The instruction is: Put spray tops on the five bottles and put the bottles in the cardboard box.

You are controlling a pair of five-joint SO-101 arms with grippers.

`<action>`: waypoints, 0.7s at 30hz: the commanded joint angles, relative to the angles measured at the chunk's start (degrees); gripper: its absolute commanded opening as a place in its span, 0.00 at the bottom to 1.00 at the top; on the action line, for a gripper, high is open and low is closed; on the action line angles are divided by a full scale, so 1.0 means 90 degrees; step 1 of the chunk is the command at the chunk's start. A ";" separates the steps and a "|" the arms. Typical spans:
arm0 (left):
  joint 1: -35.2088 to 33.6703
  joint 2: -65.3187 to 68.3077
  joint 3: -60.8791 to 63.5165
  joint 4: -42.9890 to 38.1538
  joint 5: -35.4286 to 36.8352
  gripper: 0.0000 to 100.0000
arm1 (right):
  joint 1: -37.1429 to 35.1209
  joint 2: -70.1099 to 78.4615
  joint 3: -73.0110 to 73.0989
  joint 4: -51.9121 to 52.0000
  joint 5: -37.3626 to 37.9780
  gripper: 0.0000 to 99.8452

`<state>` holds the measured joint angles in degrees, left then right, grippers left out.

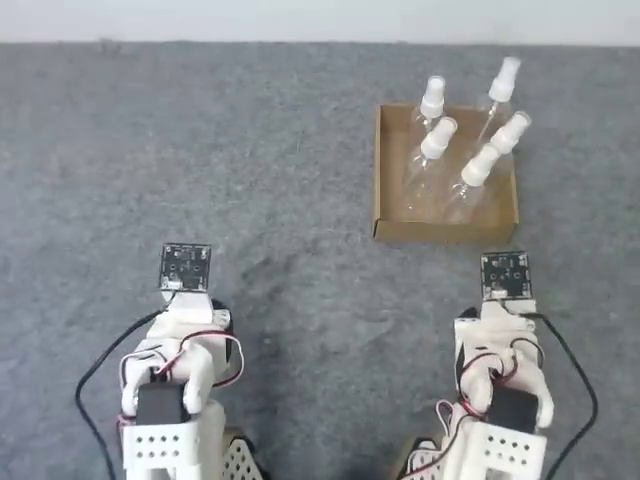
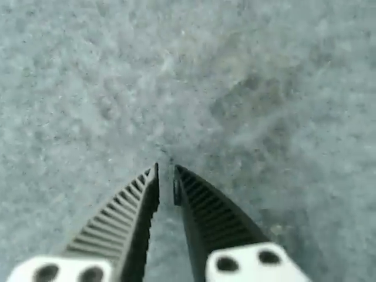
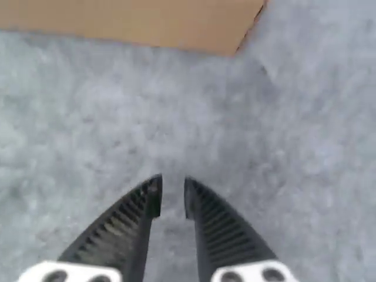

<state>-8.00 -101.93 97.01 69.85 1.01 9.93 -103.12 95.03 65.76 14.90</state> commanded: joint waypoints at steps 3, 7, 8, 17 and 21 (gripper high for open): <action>-0.0176 -0.0127 -0.0044 0.0049 -0.0020 0.03 | -0.0230 -0.0083 0.0156 0.0630 0.0059 0.01; -0.0176 -0.0127 -0.0044 0.0049 -0.0020 0.03 | -0.0210 -0.0093 0.0156 0.1031 0.0059 0.01; -0.0176 -0.0127 -0.0044 0.0049 -0.0020 0.03 | -0.0230 -0.0093 0.0156 0.1021 0.0059 0.01; -0.0176 -0.0127 -0.0044 0.0059 -0.0020 0.03 | -0.0239 -0.0093 0.0156 0.1021 0.0059 0.01; -0.0176 -0.0127 -0.0044 0.0059 -0.0020 0.03 | -0.0239 -0.0093 0.0156 0.1021 0.0059 0.01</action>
<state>-9.41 -102.20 97.01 69.93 1.01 8.26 -103.03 95.12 74.64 14.90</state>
